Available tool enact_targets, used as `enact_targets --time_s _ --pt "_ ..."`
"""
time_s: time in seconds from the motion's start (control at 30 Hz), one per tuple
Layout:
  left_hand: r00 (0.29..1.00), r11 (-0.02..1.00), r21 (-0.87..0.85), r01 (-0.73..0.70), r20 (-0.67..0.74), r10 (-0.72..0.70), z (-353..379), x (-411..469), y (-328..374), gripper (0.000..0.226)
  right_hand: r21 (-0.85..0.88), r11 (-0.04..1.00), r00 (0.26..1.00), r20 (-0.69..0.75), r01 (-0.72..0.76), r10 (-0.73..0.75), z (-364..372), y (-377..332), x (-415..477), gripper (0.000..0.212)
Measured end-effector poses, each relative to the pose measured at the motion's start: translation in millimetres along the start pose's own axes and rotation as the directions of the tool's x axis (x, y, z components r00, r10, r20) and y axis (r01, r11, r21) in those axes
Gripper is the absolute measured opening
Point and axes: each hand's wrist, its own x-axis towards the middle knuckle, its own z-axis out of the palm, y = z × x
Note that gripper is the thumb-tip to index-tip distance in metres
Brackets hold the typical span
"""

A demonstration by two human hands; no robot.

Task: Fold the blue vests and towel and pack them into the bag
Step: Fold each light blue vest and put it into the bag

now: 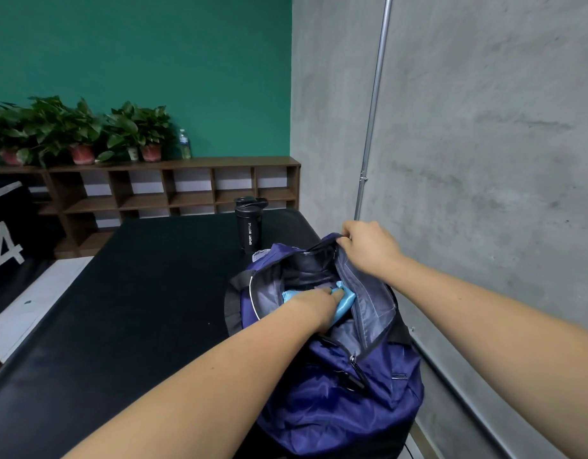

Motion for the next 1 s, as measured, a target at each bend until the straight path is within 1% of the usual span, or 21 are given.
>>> enact_targets --time_s 0.07,0.1,0.2,0.27,0.33,0.4,0.43,0.5,0.57,0.67,0.7,0.87,1.0 --pt "0.996 1.0 0.009 0.001 0.084 -0.001 2.1 4.3 -2.1 0.09 0.012 1.0 1.0 0.007 -0.001 0.001 0.4 0.4 0.3 0.021" --pt "0.995 0.999 0.029 0.013 0.095 -0.016 2.4 6.4 -3.2 0.091 0.016 1.0 1.0 0.013 -0.002 0.002 0.8 0.7 0.0 0.02" --pt "0.997 0.995 0.09 0.05 0.049 -0.055 -0.1 14.6 -7.1 0.083 0.033 0.999 1.0 0.018 0.01 -0.011 1.4 1.1 -2.5 0.018" --pt "0.996 0.99 0.107 0.089 0.023 -0.091 -0.2 21.5 -10.8 0.084 0.037 0.999 1.0 0.014 0.022 -0.023 1.2 1.4 -4.4 0.017" --pt "0.991 0.99 0.095 0.107 0.076 -0.115 3.4 24.9 -10.8 0.09 0.038 0.999 0.999 0.021 0.029 -0.029 1.4 2.0 -5.6 0.017" --pt "0.978 0.993 0.074 0.093 0.182 -0.105 5.6 23.2 -6.8 0.095 0.036 0.999 0.999 0.035 0.027 -0.028 1.9 3.4 -6.3 0.018" --pt "0.972 0.995 0.048 0.089 0.214 -0.098 5.0 21.7 -5.1 0.095 0.036 0.999 0.999 0.042 0.027 -0.028 2.1 4.0 -6.5 0.019" --pt "0.972 0.995 -0.027 0.096 0.219 -0.088 -3.5 14.9 -3.4 0.092 0.047 0.999 0.999 0.048 0.022 -0.024 2.2 4.8 -7.4 0.019" --pt "0.972 0.993 -0.057 0.101 0.221 -0.086 -14.5 4.5 -0.9 0.086 0.056 0.998 0.999 0.047 0.015 -0.018 1.8 5.2 -8.7 0.018" --pt "0.975 0.995 -0.057 0.076 0.213 -0.062 -25.6 -10.1 6.1 0.07 0.052 0.999 0.999 0.043 0.014 -0.016 2.3 5.7 -9.8 0.018" --pt "0.972 0.997 -0.052 0.055 0.231 -0.042 -27.6 -13.6 8.1 0.069 0.048 0.999 0.999 0.04 0.015 -0.017 2.7 6.3 -9.9 0.018" --pt "0.93 0.999 -0.034 -0.013 0.367 0.024 -32.3 -24.8 13.5 0.074 0.053 0.998 1.0 0.016 0.023 -0.024 0.5 4.3 -9.9 0.017" --pt "0.902 1.0 0.007 -0.014 0.432 0.01 -23.6 -16.9 16.1 0.079 0.064 0.997 0.999 0.006 0.032 -0.032 -4.2 -1.2 -9.6 0.014"
